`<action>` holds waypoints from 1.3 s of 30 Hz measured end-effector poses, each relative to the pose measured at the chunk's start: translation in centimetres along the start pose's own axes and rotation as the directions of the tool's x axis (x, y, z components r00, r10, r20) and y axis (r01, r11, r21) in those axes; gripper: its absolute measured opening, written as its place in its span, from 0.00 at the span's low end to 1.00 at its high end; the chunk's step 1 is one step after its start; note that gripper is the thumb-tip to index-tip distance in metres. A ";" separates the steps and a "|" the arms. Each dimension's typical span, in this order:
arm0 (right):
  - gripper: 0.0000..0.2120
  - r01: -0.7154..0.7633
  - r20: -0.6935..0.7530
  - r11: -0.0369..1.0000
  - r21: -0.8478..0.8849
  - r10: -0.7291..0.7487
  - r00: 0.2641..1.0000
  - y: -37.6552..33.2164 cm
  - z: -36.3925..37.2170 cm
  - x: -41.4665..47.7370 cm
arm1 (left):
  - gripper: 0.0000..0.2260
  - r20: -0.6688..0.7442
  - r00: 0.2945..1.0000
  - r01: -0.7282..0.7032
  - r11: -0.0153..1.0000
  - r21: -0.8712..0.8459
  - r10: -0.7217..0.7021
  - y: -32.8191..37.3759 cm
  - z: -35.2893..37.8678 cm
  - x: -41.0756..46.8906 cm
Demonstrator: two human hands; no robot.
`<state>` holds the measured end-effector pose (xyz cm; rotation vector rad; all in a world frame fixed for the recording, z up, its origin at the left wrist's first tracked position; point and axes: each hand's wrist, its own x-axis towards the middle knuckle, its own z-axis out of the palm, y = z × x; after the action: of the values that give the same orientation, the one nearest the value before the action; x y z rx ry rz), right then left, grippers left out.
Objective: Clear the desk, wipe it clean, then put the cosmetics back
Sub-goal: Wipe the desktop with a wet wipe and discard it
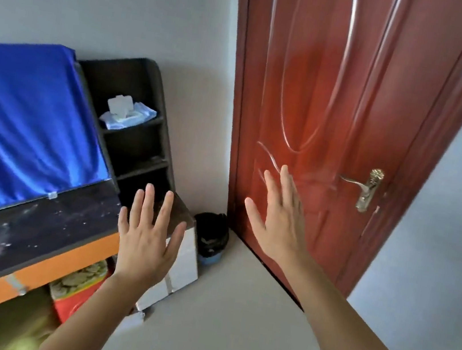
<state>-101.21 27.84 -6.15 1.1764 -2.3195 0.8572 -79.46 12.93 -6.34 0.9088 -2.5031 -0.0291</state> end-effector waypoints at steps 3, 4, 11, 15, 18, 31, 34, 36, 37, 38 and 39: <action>0.32 0.088 0.075 0.996 0.018 -0.089 0.993 -3.8 4.8 2.4 | 0.30 -0.030 0.998 0.058 0.998 0.034 -0.057 -5.5 -0.5 2.5; 0.32 0.101 0.093 0.995 0.023 -0.103 0.990 -4.7 6.1 3.4 | 0.30 -0.045 0.997 0.068 0.997 0.037 -0.067 -6.9 -0.5 3.5; 0.32 0.131 0.167 0.982 0.132 -0.153 0.974 -7.4 15.5 12.1 | 0.29 -0.086 0.989 0.125 0.990 0.071 -0.119 -13.0 2.6 11.5; 0.33 0.141 0.200 0.964 0.224 -0.187 0.962 -7.1 22.5 19.4 | 0.30 -0.075 0.987 0.149 0.978 0.144 -0.140 -16.1 6.0 18.1; 0.33 0.143 0.235 0.954 0.262 -0.206 0.950 -6.7 27.2 25.8 | 0.29 -0.056 0.978 0.207 0.960 0.186 -0.200 -17.8 7.8 24.4; 0.31 0.203 0.287 0.901 0.384 -0.325 0.901 -8.4 40.4 42.4 | 0.32 -0.001 0.952 0.300 0.931 0.209 -0.307 -24.7 13.5 39.1; 0.29 0.219 0.328 0.894 0.391 -0.357 0.875 -8.8 43.2 44.0 | 0.30 0.017 0.951 0.300 0.937 0.181 -0.308 -26.7 15.6 41.3; 0.28 0.247 0.370 0.881 0.404 -0.404 0.837 -9.4 44.4 45.3 | 0.31 0.014 0.956 0.287 0.943 0.170 -0.294 -27.8 16.5 42.9; 0.28 0.268 0.380 0.870 0.414 -0.432 0.818 -9.8 44.9 46.1 | 0.30 0.012 0.957 0.284 0.945 0.160 -0.290 -28.4 16.7 43.9; 0.28 0.286 0.383 0.859 0.424 -0.456 0.803 -10.3 45.3 46.9 | 0.30 0.011 0.958 0.280 0.948 0.148 -0.285 -29.0 17.0 45.0; 0.28 0.299 0.383 0.852 0.430 -0.472 0.794 -10.8 45.7 47.8 | 0.30 0.008 0.960 0.275 0.952 0.137 -0.278 -29.7 17.2 46.3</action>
<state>-122.73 -35.59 -7.67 2.1562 -2.1753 0.9180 -100.08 -40.87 -7.15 1.3188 -2.4052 0.0383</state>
